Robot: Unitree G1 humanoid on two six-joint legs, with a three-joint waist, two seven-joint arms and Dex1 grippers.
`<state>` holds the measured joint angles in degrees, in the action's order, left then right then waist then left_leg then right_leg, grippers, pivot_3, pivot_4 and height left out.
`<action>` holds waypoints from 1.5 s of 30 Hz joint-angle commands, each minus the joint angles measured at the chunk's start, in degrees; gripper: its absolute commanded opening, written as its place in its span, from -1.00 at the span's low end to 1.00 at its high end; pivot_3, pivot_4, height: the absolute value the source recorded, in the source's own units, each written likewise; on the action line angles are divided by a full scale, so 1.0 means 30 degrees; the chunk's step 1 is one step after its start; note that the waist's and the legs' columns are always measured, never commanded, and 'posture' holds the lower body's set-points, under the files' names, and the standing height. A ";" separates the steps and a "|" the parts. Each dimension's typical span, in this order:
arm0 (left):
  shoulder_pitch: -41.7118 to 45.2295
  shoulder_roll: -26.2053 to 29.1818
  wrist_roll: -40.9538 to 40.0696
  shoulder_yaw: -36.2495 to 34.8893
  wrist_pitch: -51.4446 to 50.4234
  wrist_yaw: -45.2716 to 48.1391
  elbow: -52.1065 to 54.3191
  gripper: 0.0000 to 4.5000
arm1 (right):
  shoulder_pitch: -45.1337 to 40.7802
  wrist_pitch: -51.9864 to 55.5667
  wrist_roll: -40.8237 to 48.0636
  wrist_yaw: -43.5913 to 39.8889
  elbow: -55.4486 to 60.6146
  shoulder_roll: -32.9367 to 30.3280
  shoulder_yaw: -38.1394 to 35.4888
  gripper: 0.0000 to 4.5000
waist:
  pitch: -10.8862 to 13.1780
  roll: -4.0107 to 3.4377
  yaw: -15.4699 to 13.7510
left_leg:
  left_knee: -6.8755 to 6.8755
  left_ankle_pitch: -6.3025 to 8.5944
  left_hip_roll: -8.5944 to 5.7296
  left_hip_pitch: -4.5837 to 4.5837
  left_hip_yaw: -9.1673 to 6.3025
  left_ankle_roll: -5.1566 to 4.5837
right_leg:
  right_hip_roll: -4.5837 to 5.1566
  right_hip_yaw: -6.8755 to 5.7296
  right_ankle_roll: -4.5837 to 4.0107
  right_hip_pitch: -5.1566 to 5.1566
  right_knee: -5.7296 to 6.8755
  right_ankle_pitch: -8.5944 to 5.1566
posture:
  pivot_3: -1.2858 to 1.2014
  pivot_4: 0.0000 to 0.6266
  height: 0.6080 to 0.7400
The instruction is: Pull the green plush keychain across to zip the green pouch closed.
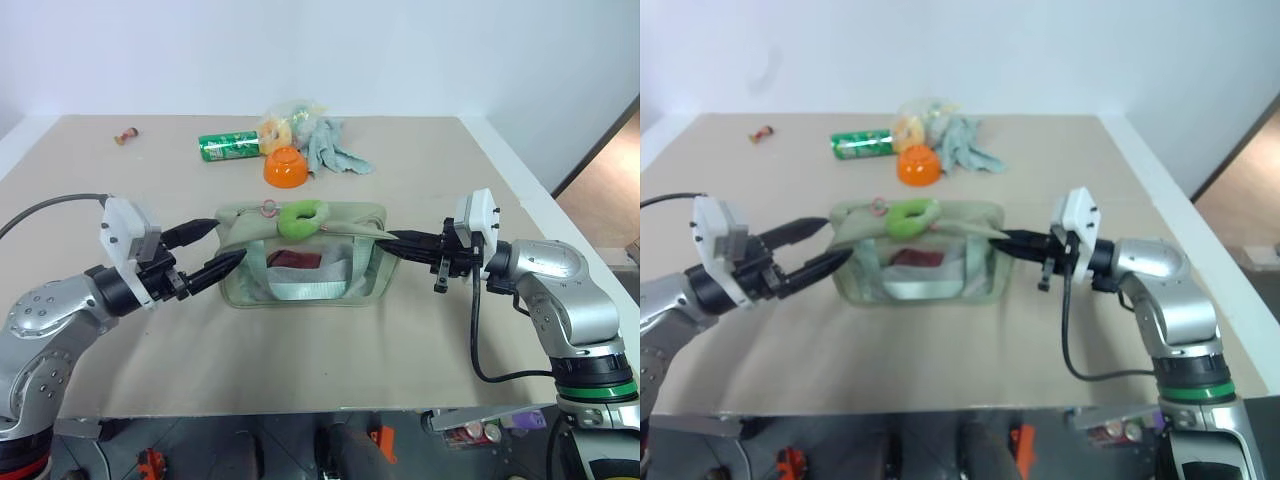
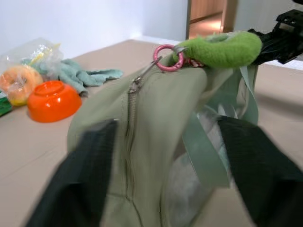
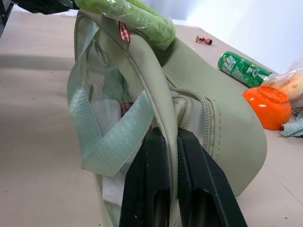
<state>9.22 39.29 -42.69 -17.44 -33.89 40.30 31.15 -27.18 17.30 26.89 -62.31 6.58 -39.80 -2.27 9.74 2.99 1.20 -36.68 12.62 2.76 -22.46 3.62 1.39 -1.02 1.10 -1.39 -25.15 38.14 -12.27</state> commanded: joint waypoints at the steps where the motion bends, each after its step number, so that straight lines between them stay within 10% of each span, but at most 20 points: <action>1: 0.0371 0.0004 0.0221 0.0172 0.0641 0.0066 0.0095 -0.13 | 0.0046 -0.0146 0.0096 0.0141 0.0483 -0.0110 -0.0432 -1.00 | 0.0000 0.0000 0.0000 | 0.0000 0.0000 0.0000 0.0000 -0.0001 0.0000 | 0.0000 -0.0003 0.0000 0.0000 0.0000 0.0000 | 0.03 -0.52 1.00; 7: 0.0573 -0.0055 0.0490 0.0596 0.0881 0.0017 0.0004 -0.97 | 0.0103 -0.0092 0.0110 0.0398 0.0741 -0.0088 -0.0488 -1.00 | 0.0000 0.0000 -0.0002 | 0.0001 0.0000 0.0003 0.0001 -0.0004 0.0000 | 0.0001 -0.0004 0.0000 0.0001 0.0000 0.0000 | 0.03 -0.52 1.00; 21: 0.0818 0.0248 0.1536 0.0814 0.1203 0.0098 -0.0592 -0.99 | -0.1585 0.0478 0.0607 0.0127 0.1812 -0.1071 -0.0867 -1.00 | 0.0012 -0.0020 0.0000 | 0.0002 0.0000 0.0000 -0.0003 0.0001 0.0000 | 0.0002 0.0004 0.0001 -0.0007 0.0000 0.0000 | 0.03 -0.52 1.00; 34: 0.1196 0.0165 0.1869 0.1376 0.1476 0.0450 -0.0859 -1.00 | -0.3829 0.1644 0.0699 0.0455 0.4499 -0.0859 0.0717 0.99 | 0.0009 -0.0015 0.0009 | 0.0017 0.0001 0.0036 -0.0011 0.0000 0.0001 | 0.0005 -0.0010 -0.0015 -0.0014 -0.0002 -0.0012 | 0.03 -0.52 1.00; 45: 0.1129 -0.0249 0.1883 0.1938 0.1457 0.0205 -0.0436 -1.00 | -0.6963 0.2180 -0.0707 0.2122 0.3447 0.2053 0.3183 0.99 | 0.0008 -0.0015 0.0008 | 0.0013 -0.0001 0.0062 -0.0007 0.0000 0.0001 | -0.0011 -0.0019 -0.0015 -0.0012 0.0003 -0.0008 | 0.03 -0.52 1.00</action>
<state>12.46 38.76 -36.98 -11.91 -29.88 41.15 28.34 -46.30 24.17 25.33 -56.90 17.29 -34.12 7.38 9.77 2.95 1.22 -36.64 12.61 2.93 -22.49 3.62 1.39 -1.04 1.09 -1.43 -25.20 38.15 -12.29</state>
